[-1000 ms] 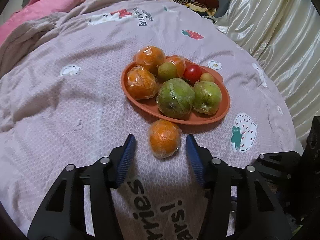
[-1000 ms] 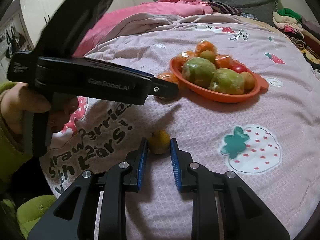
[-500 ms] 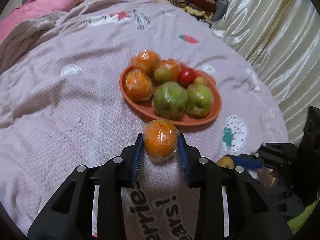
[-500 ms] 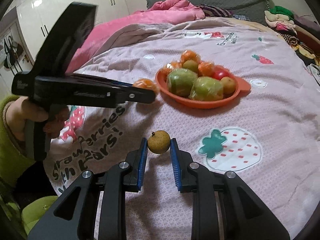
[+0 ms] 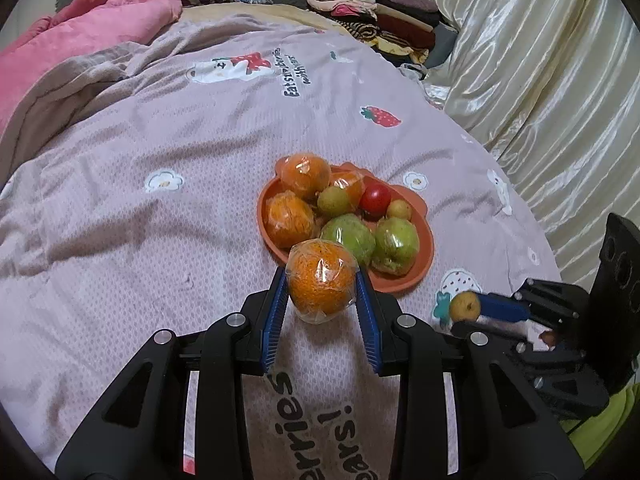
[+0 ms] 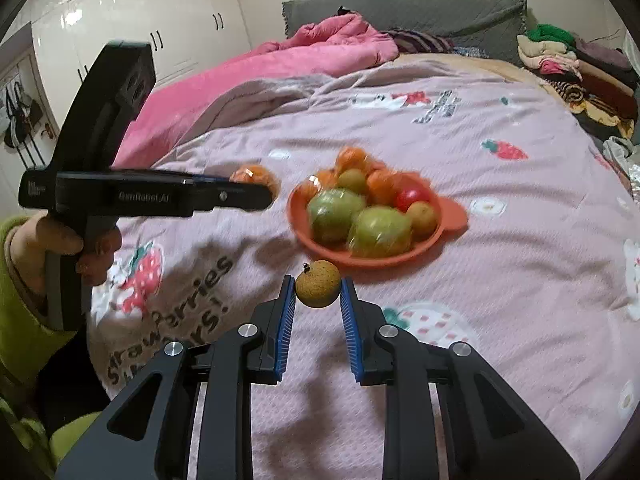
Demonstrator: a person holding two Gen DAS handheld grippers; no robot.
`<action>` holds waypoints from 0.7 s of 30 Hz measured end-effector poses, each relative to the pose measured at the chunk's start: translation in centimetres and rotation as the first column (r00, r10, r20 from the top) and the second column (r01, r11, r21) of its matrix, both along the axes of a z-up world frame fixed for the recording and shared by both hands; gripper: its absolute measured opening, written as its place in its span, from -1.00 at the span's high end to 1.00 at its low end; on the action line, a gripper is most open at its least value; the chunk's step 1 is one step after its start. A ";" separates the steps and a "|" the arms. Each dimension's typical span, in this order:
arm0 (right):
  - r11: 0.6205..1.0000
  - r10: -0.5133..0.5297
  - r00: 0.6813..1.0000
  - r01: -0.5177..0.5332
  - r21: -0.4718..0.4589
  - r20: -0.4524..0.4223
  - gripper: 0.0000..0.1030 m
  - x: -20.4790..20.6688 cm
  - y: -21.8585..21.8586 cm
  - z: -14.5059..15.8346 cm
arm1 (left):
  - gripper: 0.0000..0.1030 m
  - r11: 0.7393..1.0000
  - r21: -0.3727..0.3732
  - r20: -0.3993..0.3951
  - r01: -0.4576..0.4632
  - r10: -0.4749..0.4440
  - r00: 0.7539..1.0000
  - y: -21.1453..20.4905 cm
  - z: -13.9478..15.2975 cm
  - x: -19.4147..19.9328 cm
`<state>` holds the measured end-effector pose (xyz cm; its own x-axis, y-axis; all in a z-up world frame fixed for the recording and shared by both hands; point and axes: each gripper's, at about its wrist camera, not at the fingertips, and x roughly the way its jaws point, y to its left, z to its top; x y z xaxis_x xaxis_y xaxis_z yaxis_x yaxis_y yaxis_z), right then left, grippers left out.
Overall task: Organize fruits
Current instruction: 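Carry the tan fruit and wrapped orange into the orange plate with both tools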
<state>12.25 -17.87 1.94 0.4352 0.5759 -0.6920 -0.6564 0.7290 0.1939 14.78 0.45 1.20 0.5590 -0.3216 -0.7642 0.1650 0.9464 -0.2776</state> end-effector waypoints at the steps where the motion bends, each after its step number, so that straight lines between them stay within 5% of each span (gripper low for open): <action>1: 1.000 -0.003 1.000 0.003 0.002 0.006 0.57 0.2 -0.1 0.2 | 0.50 1.000 0.005 0.002 0.001 -0.001 1.000 -0.1 0.1 0.1; 21: 0.999 -0.032 0.997 0.032 0.005 0.066 0.57 4.5 -0.5 1.8 | 0.50 0.996 0.069 -0.013 0.058 -0.057 0.998 -2.4 0.3 4.8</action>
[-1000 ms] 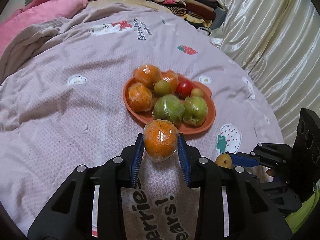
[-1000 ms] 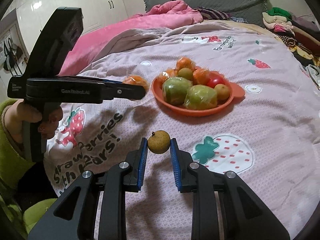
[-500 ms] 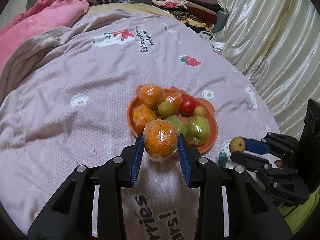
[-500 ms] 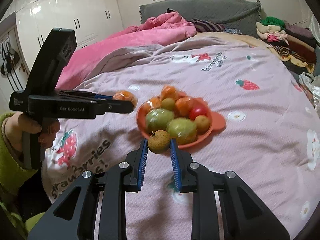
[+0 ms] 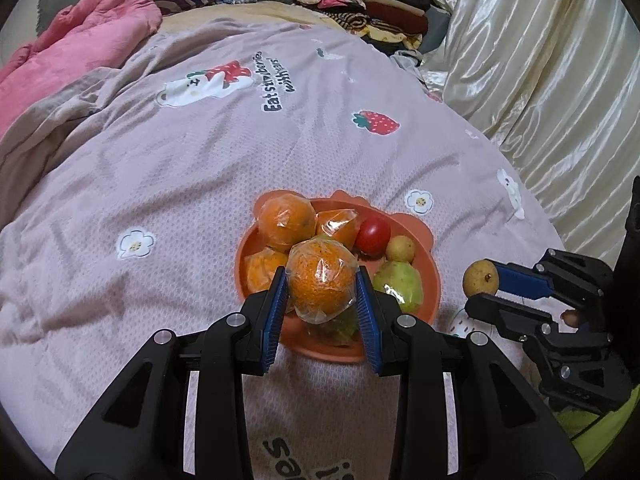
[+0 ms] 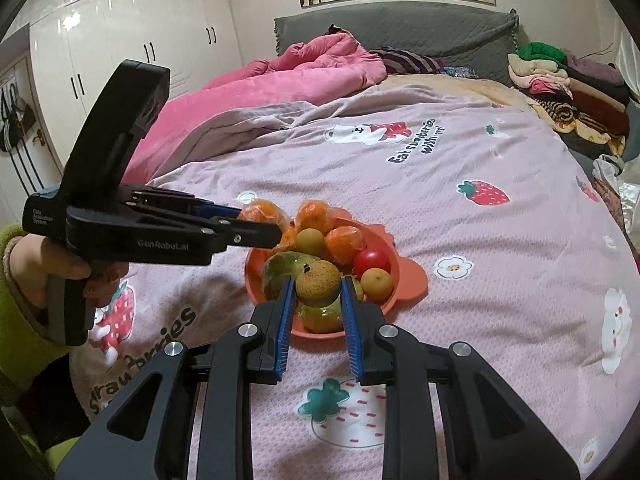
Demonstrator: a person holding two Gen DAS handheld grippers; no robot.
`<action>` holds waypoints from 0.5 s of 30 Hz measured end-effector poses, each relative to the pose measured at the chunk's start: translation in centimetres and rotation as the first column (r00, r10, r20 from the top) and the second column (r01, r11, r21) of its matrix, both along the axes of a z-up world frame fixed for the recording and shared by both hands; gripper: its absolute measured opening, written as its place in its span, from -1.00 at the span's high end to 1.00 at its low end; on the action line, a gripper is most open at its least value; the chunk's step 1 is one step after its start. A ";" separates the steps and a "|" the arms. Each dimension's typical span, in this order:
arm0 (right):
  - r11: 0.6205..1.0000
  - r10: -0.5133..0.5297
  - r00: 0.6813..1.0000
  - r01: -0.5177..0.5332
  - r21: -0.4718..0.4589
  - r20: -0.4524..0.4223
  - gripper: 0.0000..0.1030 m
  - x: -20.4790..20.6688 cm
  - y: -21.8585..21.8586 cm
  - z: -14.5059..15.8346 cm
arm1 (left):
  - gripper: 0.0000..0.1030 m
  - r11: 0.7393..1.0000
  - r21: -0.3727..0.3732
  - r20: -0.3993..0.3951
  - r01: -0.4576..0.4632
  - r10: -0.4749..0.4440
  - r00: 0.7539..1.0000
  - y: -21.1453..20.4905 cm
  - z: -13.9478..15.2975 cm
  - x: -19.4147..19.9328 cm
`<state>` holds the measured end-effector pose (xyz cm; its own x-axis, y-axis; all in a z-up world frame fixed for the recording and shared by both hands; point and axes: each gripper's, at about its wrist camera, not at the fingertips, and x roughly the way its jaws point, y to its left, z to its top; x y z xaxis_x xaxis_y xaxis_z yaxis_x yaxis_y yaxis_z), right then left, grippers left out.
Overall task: Organize fruits
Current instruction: 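Carry the tan fruit and wrapped orange into the orange plate with both tools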
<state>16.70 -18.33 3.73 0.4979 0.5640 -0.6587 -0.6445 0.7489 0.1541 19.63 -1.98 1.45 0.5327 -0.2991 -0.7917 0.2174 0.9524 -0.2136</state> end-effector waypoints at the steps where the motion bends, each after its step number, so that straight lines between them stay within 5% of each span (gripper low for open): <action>1: 1.000 0.000 1.000 0.000 0.000 0.000 0.57 0.1 0.0 0.0 | 0.50 1.000 0.000 -0.002 0.000 0.000 1.000 0.0 -0.1 0.1; 15: 1.000 -0.001 1.000 0.001 -0.016 -0.006 0.57 1.7 0.7 -0.8 | 0.50 1.000 0.002 -0.010 0.004 -0.004 1.000 0.0 -1.0 0.7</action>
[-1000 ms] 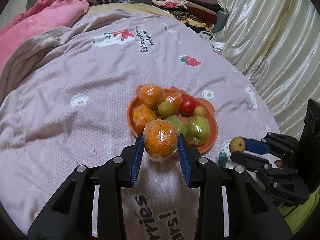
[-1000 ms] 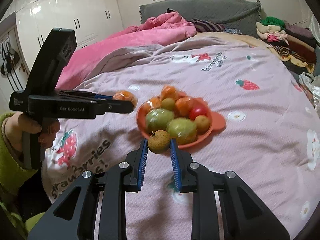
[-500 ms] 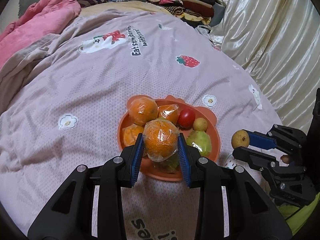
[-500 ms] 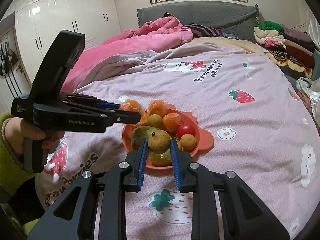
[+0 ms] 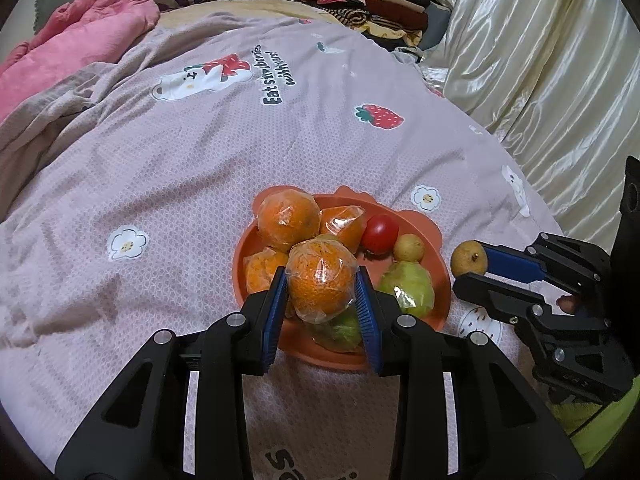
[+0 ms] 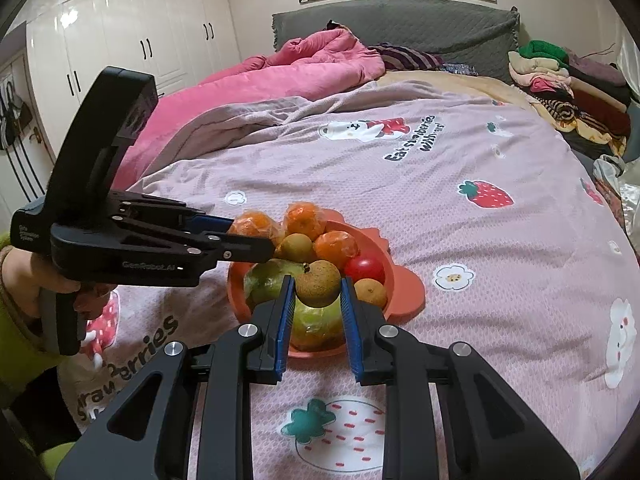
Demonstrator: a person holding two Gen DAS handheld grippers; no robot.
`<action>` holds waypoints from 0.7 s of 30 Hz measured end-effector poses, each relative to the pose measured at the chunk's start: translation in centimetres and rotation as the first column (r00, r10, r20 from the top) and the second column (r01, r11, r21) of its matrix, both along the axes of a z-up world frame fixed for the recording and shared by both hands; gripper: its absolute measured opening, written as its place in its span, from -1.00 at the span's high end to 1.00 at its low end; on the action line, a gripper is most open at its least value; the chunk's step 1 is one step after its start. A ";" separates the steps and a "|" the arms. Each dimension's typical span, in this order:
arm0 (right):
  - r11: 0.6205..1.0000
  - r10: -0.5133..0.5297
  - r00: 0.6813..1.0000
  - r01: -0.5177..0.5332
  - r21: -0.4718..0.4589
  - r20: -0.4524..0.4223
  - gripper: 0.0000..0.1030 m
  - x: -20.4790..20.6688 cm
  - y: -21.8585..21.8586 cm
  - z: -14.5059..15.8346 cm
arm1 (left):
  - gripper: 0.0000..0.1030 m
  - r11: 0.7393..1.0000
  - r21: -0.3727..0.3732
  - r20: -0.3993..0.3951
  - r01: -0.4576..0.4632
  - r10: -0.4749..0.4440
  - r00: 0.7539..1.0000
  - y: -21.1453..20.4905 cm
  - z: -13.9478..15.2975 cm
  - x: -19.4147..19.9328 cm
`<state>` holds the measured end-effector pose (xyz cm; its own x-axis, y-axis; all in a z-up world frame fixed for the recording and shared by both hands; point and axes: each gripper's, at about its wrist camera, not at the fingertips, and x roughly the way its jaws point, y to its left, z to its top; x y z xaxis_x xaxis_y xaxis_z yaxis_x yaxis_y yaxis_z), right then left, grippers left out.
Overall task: Organize fruits
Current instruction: 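Carry the tan fruit and wrapped orange into the orange plate with both tools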
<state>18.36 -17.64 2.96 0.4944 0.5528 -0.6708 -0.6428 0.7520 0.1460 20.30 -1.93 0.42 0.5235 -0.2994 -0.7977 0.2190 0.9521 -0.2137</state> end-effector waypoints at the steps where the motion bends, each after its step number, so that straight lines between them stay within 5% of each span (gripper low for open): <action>1: 1.000 0.000 1.000 0.000 -0.001 -0.001 0.57 0.1 0.1 -0.1 | 0.50 1.000 -0.001 -0.002 0.001 -0.001 1.000 0.0 0.0 0.0; 21: 0.998 0.021 0.999 -0.023 -0.062 -0.032 0.57 2.7 1.7 -2.0 | 0.50 1.000 -0.020 -0.001 -0.016 0.016 1.000 0.7 -0.4 0.3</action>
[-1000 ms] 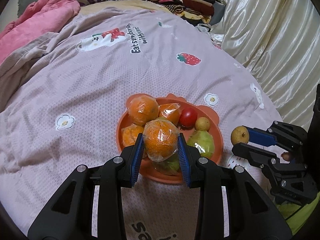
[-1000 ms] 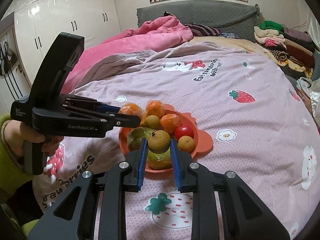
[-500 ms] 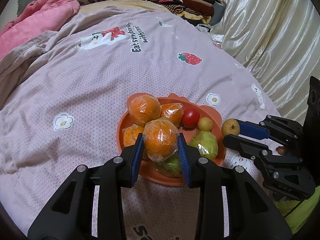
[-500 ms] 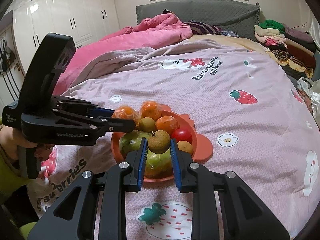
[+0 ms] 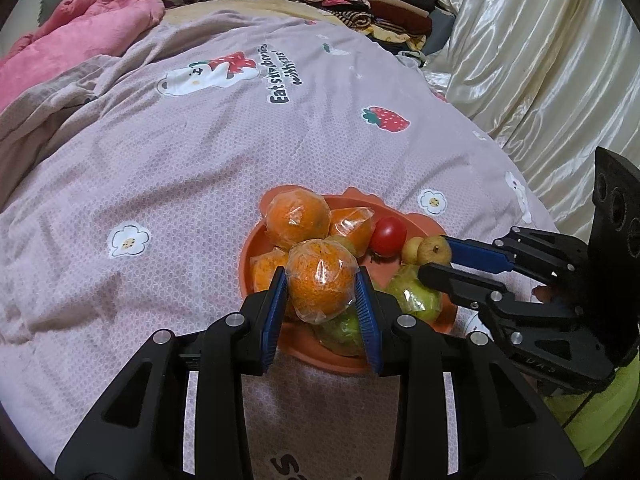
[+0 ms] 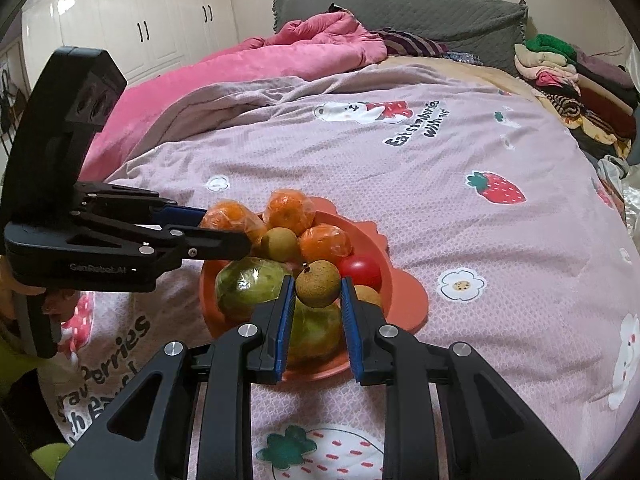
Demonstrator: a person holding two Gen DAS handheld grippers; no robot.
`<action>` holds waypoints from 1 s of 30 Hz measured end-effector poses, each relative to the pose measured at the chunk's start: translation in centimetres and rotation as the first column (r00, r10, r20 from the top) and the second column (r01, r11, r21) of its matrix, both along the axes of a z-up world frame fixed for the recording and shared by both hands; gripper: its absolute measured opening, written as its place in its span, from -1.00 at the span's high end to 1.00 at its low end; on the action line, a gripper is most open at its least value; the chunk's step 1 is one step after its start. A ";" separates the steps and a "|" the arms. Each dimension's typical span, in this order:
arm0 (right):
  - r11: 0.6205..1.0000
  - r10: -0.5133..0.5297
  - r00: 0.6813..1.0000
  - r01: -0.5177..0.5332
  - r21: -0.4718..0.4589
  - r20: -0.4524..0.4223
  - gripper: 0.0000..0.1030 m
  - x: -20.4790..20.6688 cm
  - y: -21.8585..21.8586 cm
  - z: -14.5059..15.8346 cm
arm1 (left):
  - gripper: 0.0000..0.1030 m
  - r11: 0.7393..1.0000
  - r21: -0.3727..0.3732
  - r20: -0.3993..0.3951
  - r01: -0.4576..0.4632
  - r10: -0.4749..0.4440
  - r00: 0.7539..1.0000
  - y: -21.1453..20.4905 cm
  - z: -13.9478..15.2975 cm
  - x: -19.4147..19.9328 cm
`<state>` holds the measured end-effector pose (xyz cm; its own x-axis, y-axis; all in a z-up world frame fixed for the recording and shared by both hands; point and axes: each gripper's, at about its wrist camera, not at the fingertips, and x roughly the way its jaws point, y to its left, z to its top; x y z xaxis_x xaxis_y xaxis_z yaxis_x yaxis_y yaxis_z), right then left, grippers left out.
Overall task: Organize fruits
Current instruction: 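Carry the tan fruit and wrapped orange into the orange plate with both tools, then open the right tool then the left tool to release both fruits in the plate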
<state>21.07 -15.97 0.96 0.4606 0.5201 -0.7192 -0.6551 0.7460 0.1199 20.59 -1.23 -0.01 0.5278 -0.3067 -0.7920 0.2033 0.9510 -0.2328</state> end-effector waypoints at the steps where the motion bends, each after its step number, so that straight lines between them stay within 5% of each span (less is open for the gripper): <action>1: 1.000 0.002 1.000 -0.002 -0.002 -0.001 0.57 0.0 0.1 0.0 | 0.50 1.000 0.001 0.000 0.000 0.000 1.000 0.0 -0.1 0.0; 12: 1.000 0.003 1.000 -0.003 -0.008 0.007 0.54 0.2 0.5 0.0 | 0.50 1.000 -0.003 0.004 -0.007 0.007 1.000 0.2 -0.1 -0.5; 30: 1.000 -0.011 1.000 0.011 -0.005 0.017 0.20 -0.8 -0.3 0.6 | 0.50 1.000 -0.015 0.005 -0.025 0.025 1.000 0.9 -0.2 -1.2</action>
<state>20.25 -16.30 1.56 0.4787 0.5113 -0.7137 -0.6485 0.7539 0.1052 19.43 -0.37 -0.19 0.5399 -0.3050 -0.7845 0.1810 0.9523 -0.2457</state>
